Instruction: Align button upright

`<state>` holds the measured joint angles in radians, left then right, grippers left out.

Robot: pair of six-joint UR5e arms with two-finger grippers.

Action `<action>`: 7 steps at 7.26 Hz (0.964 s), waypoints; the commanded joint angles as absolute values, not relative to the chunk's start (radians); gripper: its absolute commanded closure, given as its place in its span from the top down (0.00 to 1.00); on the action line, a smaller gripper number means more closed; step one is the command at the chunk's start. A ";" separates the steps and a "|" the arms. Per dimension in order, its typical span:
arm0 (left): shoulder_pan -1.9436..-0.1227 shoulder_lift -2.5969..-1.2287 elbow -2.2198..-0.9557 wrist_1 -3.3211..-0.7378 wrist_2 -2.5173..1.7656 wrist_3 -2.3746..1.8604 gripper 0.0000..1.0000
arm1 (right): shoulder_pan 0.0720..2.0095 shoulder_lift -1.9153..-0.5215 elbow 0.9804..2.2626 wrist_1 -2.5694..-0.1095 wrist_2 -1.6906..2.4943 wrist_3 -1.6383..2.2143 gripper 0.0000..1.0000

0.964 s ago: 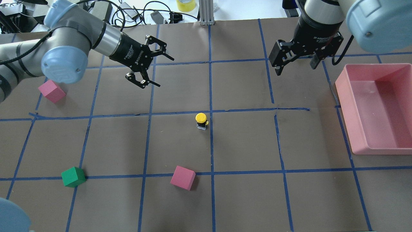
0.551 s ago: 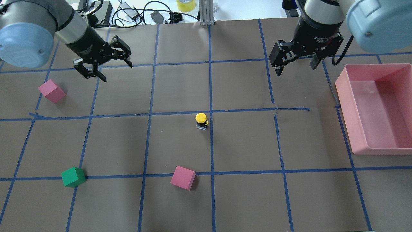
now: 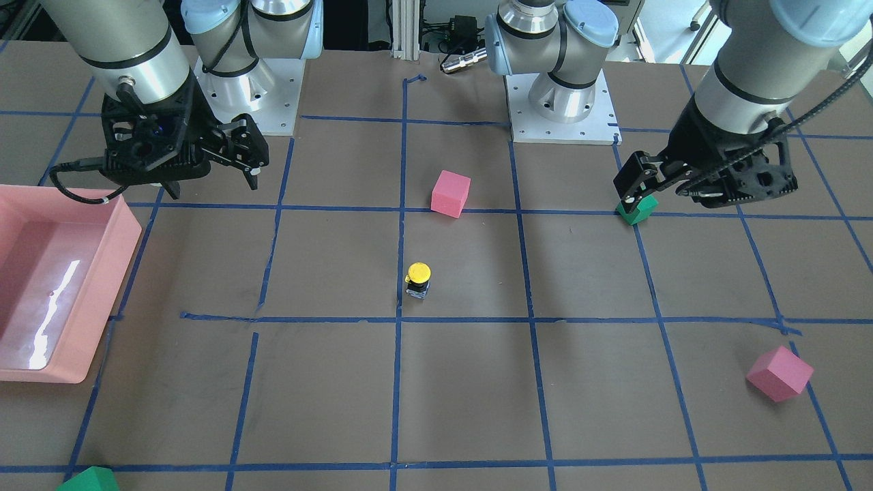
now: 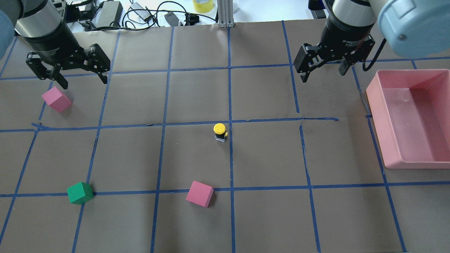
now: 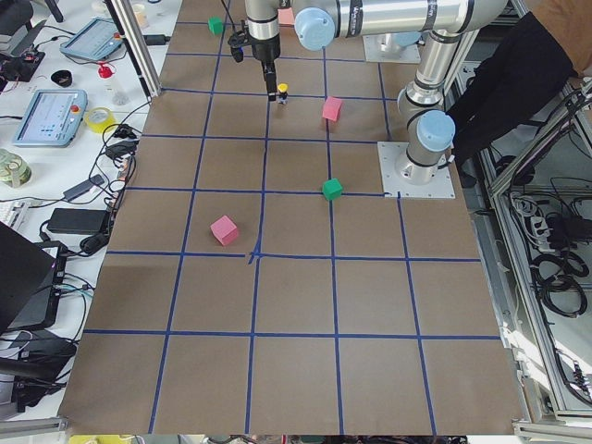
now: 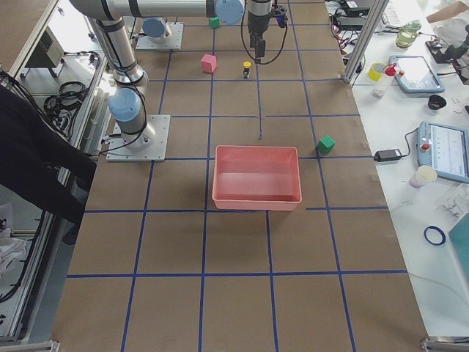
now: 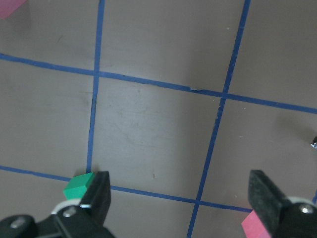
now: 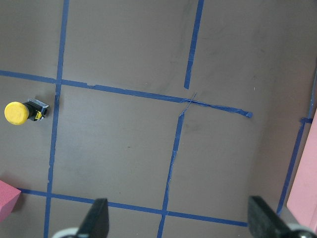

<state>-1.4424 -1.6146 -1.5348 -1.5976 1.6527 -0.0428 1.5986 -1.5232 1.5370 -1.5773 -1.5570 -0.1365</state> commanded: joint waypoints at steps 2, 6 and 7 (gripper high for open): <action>-1.537 -1.598 -1.540 -1.597 1.643 -0.121 1.00 | 1.600 -1.523 1.537 -1.577 -1.557 -0.137 1.00; -1.545 -1.586 -1.545 -1.595 1.568 0.026 1.00 | 1.598 -1.523 1.537 -1.577 -1.557 -0.138 1.00; -1.540 -1.582 -1.546 -1.597 1.551 0.031 1.00 | 1.600 -1.523 1.537 -1.577 -1.557 -0.137 1.00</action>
